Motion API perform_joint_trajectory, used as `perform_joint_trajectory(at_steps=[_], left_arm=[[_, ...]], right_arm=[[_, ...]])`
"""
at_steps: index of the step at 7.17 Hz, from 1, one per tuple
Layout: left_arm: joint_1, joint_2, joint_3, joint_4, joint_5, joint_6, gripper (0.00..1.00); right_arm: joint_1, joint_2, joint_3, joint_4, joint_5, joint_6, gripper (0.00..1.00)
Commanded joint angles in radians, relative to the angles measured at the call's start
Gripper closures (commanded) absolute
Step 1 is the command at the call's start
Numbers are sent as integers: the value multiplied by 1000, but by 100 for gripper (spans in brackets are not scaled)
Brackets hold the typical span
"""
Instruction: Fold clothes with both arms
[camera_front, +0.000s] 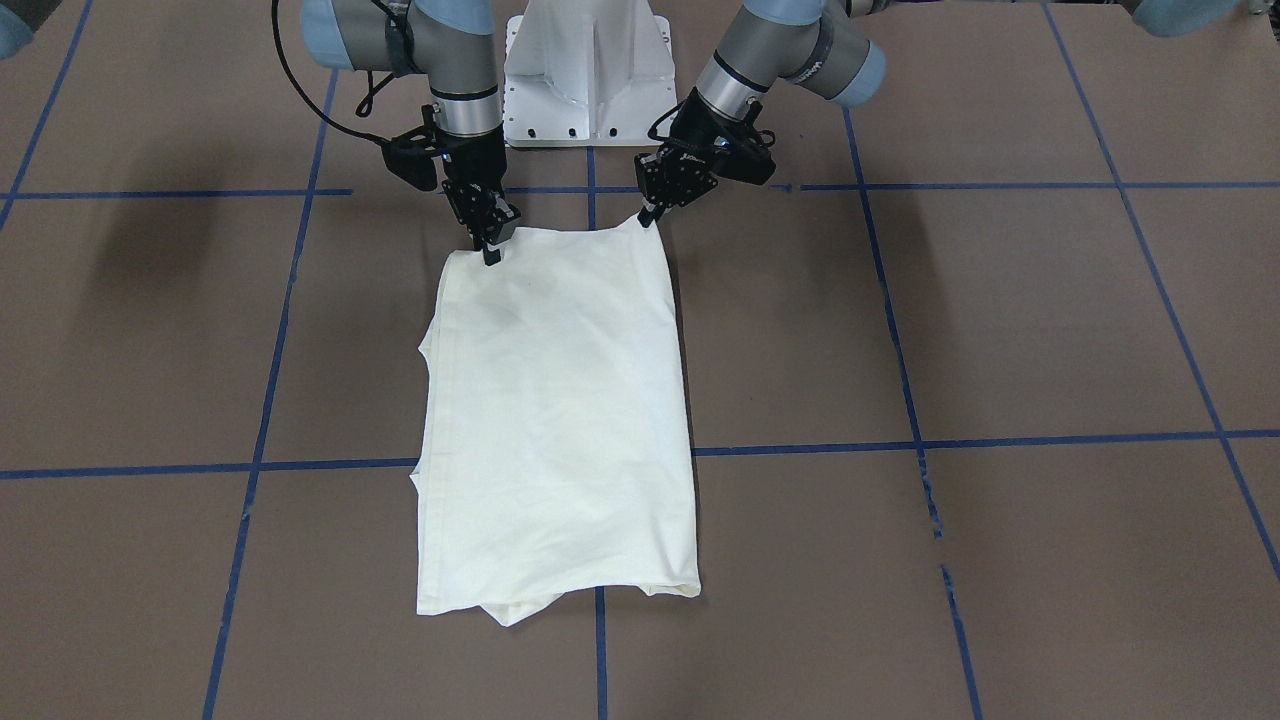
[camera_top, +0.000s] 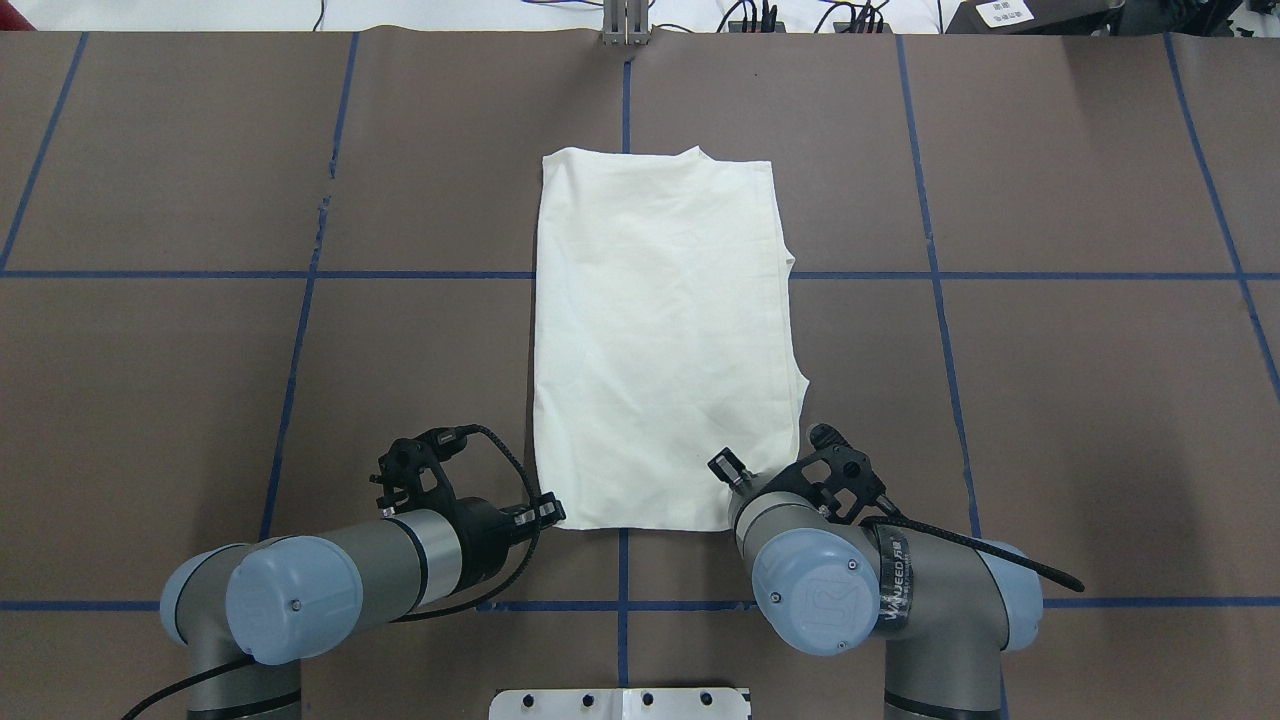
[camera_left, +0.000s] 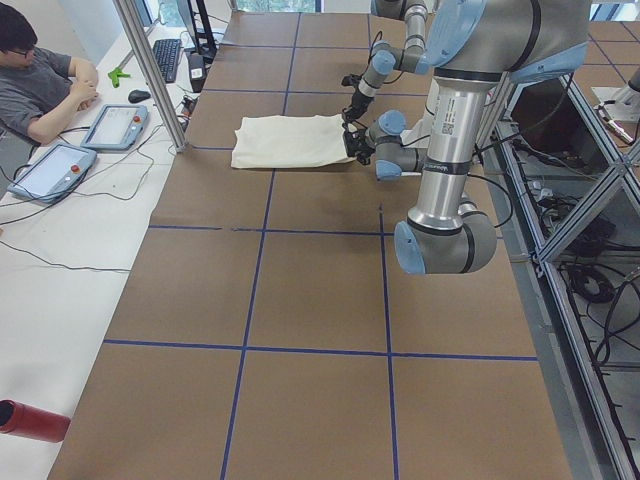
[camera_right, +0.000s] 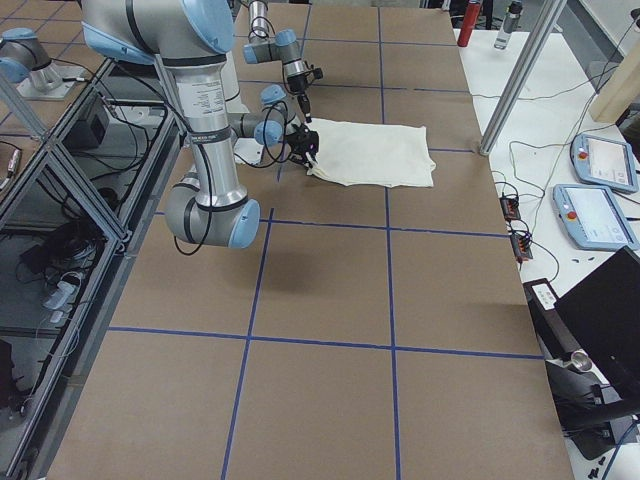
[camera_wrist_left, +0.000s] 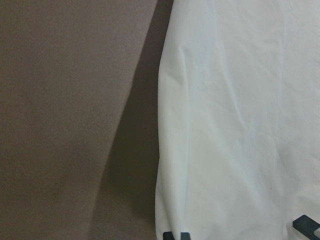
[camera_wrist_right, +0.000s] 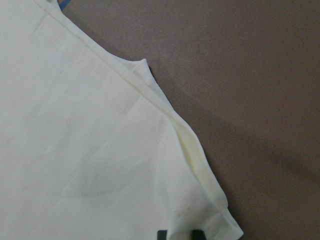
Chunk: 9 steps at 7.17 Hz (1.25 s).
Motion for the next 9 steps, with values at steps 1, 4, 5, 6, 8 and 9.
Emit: perform_joint_trajectory(at_steps=[1,4,5,6,8,9], left_arm=[[-5,13,-41,11,-4,7,100],[-15,39,-359,326,-78,60,100],[-15,37,-453,430,-82,57,100],[-13,36,-519,515,-84,50,100],[-7,28,-491,543,-84,61,100],[-30,25,-457,543,-83,63,100]], right_arm=[[10,1,10,-1,0,11,100],[10,-13,254,-88,11,-2,100],[-31,-7,394,-221,16,-2,100],[-68,-3,529,-325,26,4,100],[-77,18,468,-342,25,0,100],[-44,50,378,-337,22,-5,100]])
